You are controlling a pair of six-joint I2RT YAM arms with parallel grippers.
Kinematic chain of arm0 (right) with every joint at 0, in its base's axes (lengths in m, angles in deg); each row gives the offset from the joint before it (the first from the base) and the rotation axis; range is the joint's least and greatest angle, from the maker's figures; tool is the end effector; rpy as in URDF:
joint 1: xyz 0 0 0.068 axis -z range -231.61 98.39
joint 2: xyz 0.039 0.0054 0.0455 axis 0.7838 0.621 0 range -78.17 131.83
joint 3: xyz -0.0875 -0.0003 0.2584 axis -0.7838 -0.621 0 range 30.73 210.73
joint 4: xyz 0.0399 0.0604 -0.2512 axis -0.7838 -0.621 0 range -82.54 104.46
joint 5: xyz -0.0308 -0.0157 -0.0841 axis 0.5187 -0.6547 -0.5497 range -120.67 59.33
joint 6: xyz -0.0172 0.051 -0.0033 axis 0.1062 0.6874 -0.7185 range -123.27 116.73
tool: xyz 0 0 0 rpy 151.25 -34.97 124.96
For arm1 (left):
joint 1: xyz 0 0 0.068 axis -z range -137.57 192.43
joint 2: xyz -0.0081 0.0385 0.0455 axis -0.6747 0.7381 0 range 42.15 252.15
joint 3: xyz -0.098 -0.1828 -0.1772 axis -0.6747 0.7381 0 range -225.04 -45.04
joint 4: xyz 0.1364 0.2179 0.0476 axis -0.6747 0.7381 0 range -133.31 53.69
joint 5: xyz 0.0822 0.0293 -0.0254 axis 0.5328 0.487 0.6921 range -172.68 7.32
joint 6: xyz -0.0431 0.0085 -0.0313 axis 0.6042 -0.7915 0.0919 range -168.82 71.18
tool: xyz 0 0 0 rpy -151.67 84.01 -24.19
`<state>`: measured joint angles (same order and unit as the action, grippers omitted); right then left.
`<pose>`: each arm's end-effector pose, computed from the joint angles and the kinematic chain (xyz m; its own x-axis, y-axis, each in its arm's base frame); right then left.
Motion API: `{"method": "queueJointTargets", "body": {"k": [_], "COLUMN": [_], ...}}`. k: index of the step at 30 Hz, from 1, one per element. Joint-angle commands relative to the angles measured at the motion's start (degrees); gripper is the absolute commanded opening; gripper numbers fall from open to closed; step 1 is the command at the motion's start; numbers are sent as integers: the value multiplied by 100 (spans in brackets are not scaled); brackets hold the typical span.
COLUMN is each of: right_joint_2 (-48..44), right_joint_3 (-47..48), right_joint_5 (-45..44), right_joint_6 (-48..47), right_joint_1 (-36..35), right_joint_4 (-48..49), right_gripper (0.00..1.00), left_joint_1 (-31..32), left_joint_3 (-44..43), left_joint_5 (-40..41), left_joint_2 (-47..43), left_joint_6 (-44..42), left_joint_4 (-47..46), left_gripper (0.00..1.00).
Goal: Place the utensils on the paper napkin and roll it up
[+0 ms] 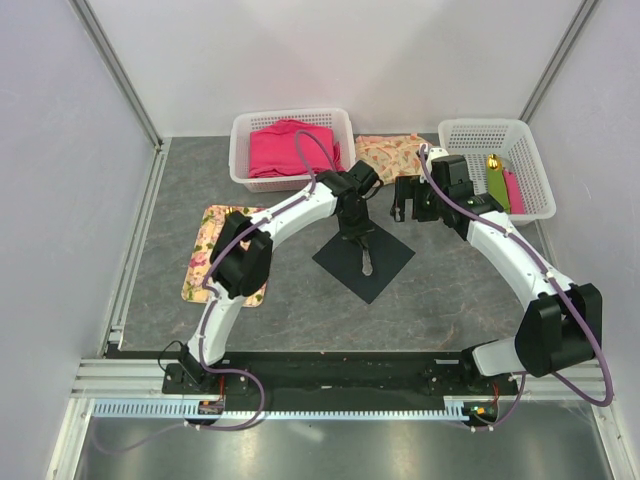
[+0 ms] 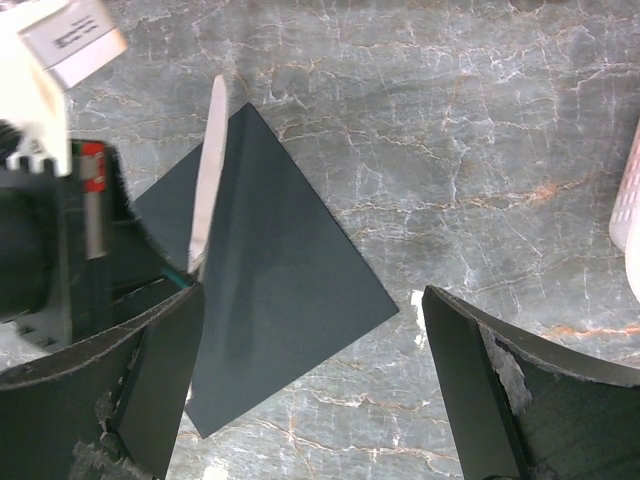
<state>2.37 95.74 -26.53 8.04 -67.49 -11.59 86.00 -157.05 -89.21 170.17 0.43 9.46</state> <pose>0.2981 0.0875 0.2935 -0.6895 0.0072 -0.7242 -0.1935 0.9618 0.1937 0.3408 -0.3297 0.2096 -0.9822 -0.1044 -0.1560 -0.0452 0.9381 -0.3434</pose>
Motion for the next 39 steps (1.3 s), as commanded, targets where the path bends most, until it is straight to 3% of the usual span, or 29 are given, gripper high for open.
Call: {"method": "queueJointTargets", "body": {"k": [1, 14, 32, 36, 37, 39], "right_joint_2": [-73, 50, 112, 121, 121, 121], "right_joint_3": [-33, -103, -24, 11, 20, 29], "right_joint_5": [43, 227, 350, 333, 307, 307], "right_joint_6": [134, 152, 64, 73, 64, 73], "right_joint_1": [23, 50, 59, 59, 67, 59], "right_joint_4": [257, 345, 302, 275, 284, 275], "right_gripper": [98, 98, 98, 98, 98, 98], "left_joint_1": [2, 37, 37, 29, 20, 2], "left_joint_3": [-470, -761, -964, -955, -955, -937], "left_joint_5": [125, 590, 626, 626, 600, 565], "left_joint_2": [222, 653, 1031, 1066, 1093, 1093], "left_joint_6": [550, 322, 32, 49, 67, 67], "left_joint_4": [-144, -180, -188, -188, -188, -180], "left_gripper": [2, 2, 2, 11, 19, 21]}}
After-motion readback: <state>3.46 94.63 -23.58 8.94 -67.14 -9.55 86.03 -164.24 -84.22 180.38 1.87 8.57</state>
